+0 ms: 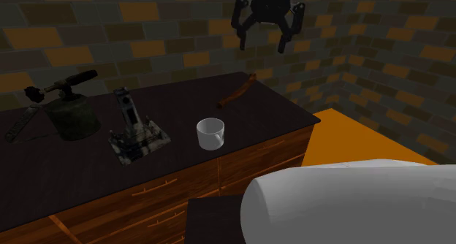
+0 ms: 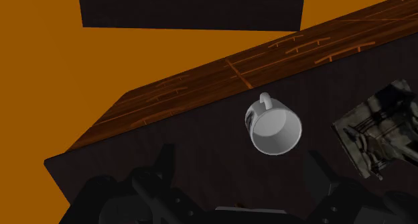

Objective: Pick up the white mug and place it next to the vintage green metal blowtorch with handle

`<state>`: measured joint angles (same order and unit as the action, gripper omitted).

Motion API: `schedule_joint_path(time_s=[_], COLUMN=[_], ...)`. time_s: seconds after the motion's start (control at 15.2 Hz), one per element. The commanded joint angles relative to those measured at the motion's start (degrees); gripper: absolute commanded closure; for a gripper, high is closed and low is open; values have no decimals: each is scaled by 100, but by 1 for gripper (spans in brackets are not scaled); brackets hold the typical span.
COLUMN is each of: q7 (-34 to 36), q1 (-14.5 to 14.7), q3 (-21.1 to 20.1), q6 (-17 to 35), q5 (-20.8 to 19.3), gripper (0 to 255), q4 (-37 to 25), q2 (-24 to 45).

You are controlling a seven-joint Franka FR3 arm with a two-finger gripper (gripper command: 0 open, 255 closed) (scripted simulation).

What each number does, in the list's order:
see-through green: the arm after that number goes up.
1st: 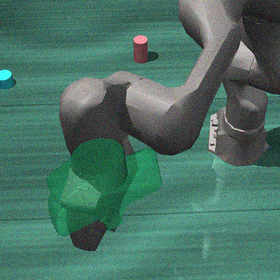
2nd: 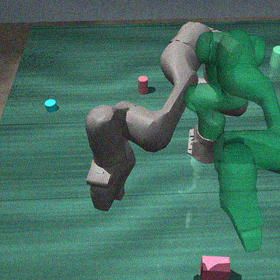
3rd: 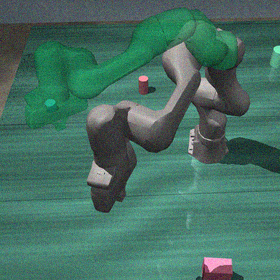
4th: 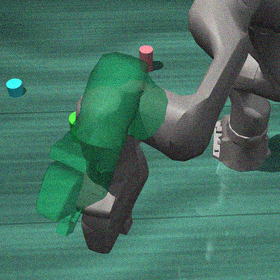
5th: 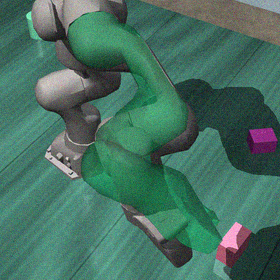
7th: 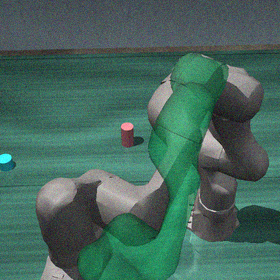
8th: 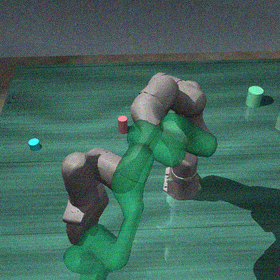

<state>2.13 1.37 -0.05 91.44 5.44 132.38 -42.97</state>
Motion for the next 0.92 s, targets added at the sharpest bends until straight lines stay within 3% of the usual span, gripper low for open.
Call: schedule_joint_path(time_s=[0.0,0.86], q7=[0,110], q1=[0,220], q3=[0,-521], q6=[0,2561], q5=[0,175], gripper=[0,0], q4=[0,1133], q2=[0,1479])
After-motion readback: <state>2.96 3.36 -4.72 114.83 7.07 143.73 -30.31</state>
